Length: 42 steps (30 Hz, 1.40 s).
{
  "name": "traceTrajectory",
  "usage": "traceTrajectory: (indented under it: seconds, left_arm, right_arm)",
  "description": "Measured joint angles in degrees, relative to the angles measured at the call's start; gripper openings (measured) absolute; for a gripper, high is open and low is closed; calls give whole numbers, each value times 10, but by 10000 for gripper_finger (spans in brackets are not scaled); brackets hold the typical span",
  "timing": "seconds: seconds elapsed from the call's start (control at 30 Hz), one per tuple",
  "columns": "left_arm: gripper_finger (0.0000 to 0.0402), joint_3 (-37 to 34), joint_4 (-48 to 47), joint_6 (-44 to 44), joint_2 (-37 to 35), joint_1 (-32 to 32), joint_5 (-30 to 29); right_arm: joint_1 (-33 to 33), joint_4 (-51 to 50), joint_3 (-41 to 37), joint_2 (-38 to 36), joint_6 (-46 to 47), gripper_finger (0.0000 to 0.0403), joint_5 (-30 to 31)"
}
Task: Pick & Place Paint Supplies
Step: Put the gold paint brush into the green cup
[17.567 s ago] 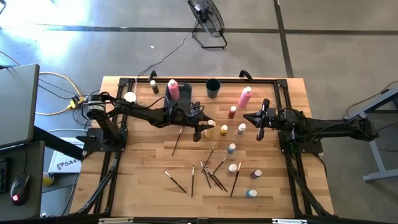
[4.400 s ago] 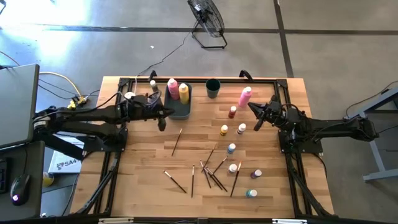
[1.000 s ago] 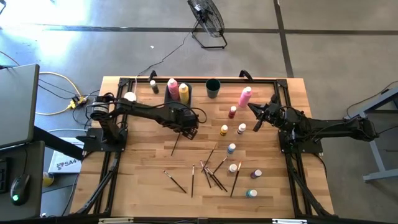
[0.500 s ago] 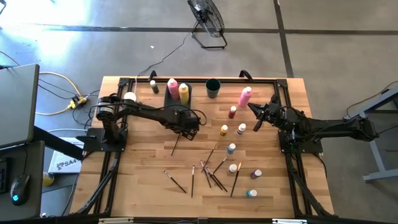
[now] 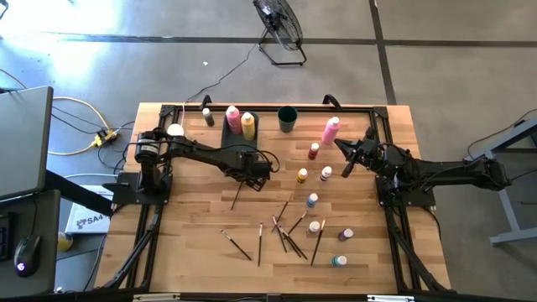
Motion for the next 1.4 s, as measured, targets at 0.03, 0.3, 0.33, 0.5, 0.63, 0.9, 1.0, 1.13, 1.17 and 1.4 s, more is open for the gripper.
traceTrajectory:
  seconds: [0.03, 0.3, 0.33, 0.5, 0.63, 0.9, 1.0, 1.13, 1.17, 1.4]
  left_arm:
    - [218, 0, 0, 0, 0, 0, -1]
    - [218, 0, 3, 2, 0, 0, 0]
    - [218, 0, 3, 2, 0, 0, 1]
    - [218, -1, 4, 2, 0, 1, 9]
    - [218, -1, 6, 2, 0, 3, 13]
    - [218, -1, 16, 17, -1, 28, 59]
    - [218, -1, 16, 18, -1, 31, 63]
    - [218, -1, 21, 24, -1, 32, 62]
    - [218, -1, 27, 29, -1, 32, 60]
    - [218, -1, 52, 37, 0, 35, 50]
  right_arm:
    - [0, 0, 0, 0, 0, 3, 0]
    - [0, 0, 0, 0, 0, 3, 0]
    - [0, 0, 0, 0, 0, 3, 0]
    - [0, 0, 0, 0, 0, 3, 0]
    - [0, 0, 0, 0, 0, 3, 0]
    - [0, 0, 0, 0, 0, 3, 0]
    - [0, 0, 0, 0, 0, 3, 0]
    - [0, 0, 0, 0, 0, 3, 0]
    - [0, 0, 0, 0, 0, 3, 0]
    - [0, 0, 0, 0, 0, 3, 0]
